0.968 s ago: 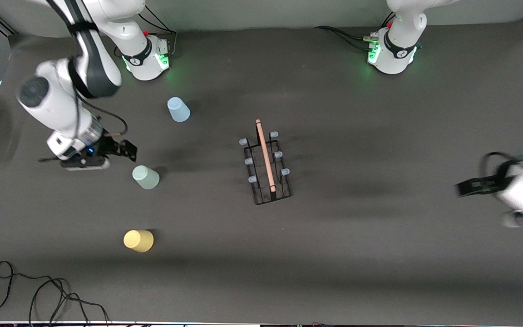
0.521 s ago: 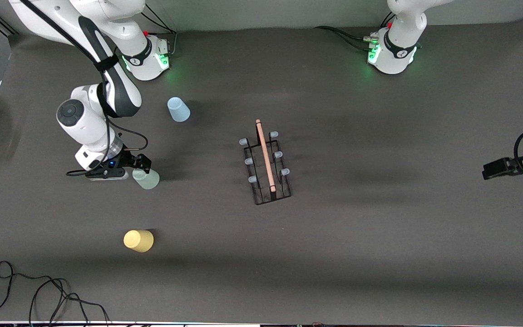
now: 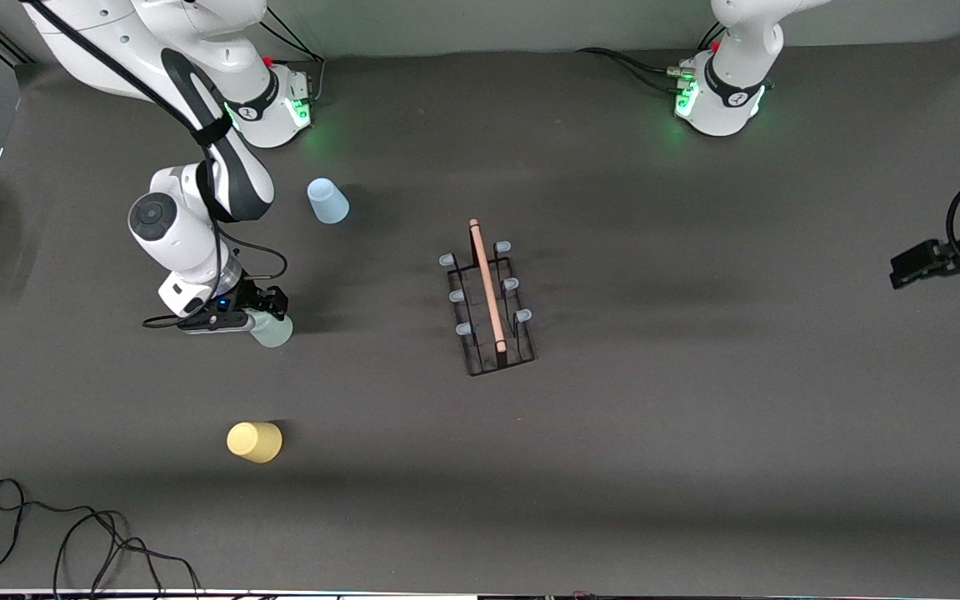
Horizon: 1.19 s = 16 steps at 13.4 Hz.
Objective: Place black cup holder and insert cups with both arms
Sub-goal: 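Grasp the pale green cup with the right gripper, then lift and carry the green cup to the holder with the right gripper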
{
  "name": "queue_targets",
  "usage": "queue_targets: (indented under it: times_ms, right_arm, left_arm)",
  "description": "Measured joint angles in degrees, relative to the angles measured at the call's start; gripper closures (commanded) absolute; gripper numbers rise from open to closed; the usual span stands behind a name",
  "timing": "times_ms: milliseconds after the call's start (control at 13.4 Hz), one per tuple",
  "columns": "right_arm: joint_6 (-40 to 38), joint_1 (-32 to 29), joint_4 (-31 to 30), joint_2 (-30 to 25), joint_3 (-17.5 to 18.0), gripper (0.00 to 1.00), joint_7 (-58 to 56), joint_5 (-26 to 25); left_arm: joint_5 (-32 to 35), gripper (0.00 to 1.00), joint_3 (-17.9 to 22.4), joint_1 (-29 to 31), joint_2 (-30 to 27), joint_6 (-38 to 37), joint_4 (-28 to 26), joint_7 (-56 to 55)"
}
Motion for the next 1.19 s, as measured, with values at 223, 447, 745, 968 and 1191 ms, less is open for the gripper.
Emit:
queue_targets:
  times_ms: [223,447,745,968,1191]
  right_arm:
    - [-1.31,0.02,1.81,-1.43,0.00,0.60,-0.08,0.00]
    - [-17.96,0.02,8.77,-7.92,-0.08,0.61,0.37,0.00]
    - [-47.26,0.35,24.41,-15.04,-0.05,0.62,9.85,0.02]
    - [-55.28,4.97,30.61,-15.45,0.14,0.62,22.69,0.08]
    - [-55.71,15.89,31.64,-15.06,0.43,0.62,45.79,0.15]
  left_arm:
    - [-1.23,0.03,0.36,0.61,-5.81,-0.20,-6.10,5.35]
    - [-1.51,0.02,2.56,-1.06,-8.97,-0.19,-9.74,7.20]
    - [-2.56,0.01,15.21,-12.32,-9.48,1.35,-10.68,7.68]
    - [-2.74,0.01,19.77,-18.15,-9.47,1.48,-10.96,7.67]
    - [-2.74,0.01,21.36,-19.50,-9.44,1.59,-11.07,7.68]
